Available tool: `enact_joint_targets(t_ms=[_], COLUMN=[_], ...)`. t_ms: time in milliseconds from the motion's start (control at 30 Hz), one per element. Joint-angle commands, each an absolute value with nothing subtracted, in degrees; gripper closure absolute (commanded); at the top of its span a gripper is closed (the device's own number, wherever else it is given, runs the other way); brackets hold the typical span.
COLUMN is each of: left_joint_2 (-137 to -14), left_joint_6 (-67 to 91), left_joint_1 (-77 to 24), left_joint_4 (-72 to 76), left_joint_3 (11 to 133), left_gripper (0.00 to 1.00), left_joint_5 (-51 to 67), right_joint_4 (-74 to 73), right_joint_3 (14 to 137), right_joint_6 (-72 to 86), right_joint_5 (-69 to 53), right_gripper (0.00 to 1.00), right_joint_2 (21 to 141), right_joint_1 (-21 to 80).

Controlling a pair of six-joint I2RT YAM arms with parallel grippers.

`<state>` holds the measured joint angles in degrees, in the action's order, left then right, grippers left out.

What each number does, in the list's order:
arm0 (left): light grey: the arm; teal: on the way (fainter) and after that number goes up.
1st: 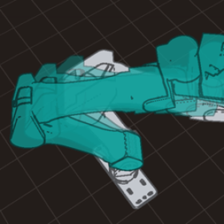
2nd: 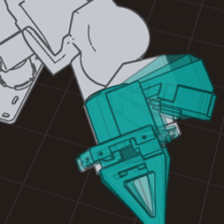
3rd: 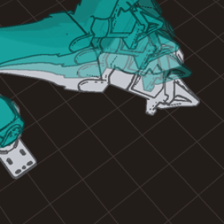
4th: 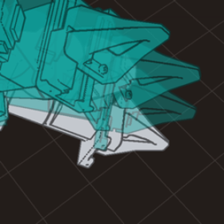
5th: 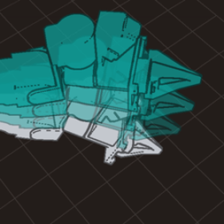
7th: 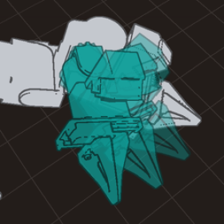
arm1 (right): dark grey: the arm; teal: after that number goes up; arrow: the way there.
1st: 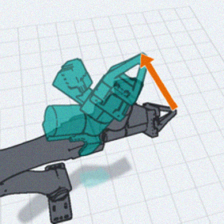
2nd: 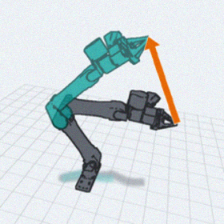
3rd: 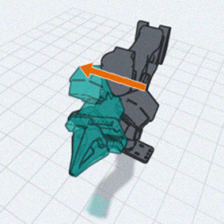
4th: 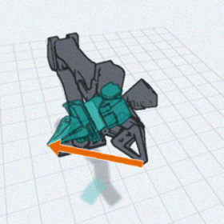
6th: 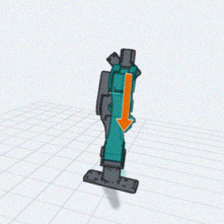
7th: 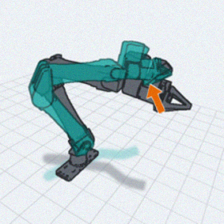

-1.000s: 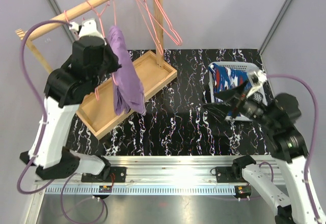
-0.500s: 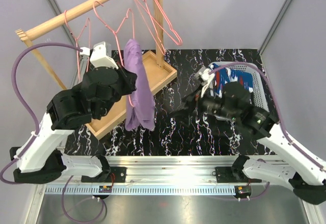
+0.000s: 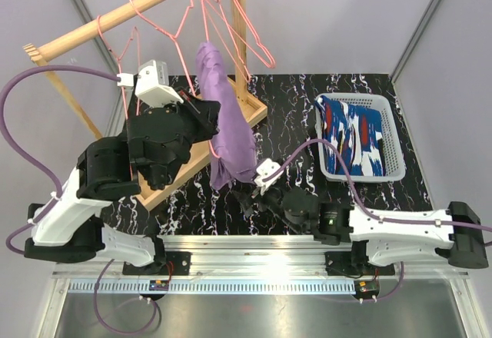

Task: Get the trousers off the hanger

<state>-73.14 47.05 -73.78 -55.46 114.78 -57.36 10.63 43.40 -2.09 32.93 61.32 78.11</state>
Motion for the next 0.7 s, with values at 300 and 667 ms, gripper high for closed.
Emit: enact_joint_targets(t_ms=[300,667], left_joint_2=[-71.46,-68.03], left_joint_6=[43.51,41.75], left_joint_1=[-78.84,-82.0], left_joint_4=[-40.96,-33.93], left_joint_3=[118.83,115.05], left_gripper=[1.0,1.0], left_joint_5=[-71.8,-73.83], right_joint_4=[42.8,52.37], right_joint_3=[40.52,43.76], right_joint_6=[-7.39,-13.61], right_joint_5=[44.13,45.16], right_gripper=[0.01,0.01], right_joint_2=[73.91,79.01], right_joint_1=[83.23,83.67])
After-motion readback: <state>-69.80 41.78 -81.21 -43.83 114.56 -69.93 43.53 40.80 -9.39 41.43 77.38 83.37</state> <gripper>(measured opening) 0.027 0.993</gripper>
